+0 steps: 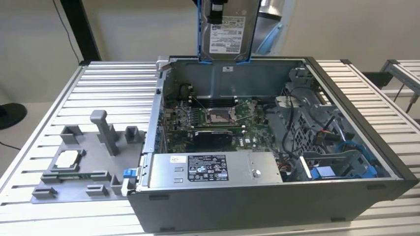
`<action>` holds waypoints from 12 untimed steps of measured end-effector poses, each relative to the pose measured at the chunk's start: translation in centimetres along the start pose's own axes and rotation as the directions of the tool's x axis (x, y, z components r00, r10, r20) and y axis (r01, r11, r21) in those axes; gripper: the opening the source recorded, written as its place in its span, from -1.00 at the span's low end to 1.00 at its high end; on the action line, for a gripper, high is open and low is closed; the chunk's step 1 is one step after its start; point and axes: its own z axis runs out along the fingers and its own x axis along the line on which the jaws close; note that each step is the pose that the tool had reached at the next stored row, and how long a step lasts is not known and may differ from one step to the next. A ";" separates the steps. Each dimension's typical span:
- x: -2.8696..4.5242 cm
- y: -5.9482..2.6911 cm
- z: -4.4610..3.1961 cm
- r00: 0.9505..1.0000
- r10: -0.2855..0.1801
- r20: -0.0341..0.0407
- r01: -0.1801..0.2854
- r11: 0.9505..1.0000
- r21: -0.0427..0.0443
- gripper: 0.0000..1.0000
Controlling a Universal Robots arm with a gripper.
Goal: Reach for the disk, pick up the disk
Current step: 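Pick up the disk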
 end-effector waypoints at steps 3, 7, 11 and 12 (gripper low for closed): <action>-0.05 -0.97 -0.02 1.000 0.000 0.000 0.000 1.000 0.000 -1.00; -0.12 -2.25 -0.06 1.000 0.000 0.000 0.000 1.000 0.000 -1.00; -0.19 -3.51 -0.09 1.000 0.000 0.000 0.000 1.000 0.000 -1.00; -0.21 -3.81 -0.10 1.000 0.000 0.000 0.000 1.000 0.000 -1.00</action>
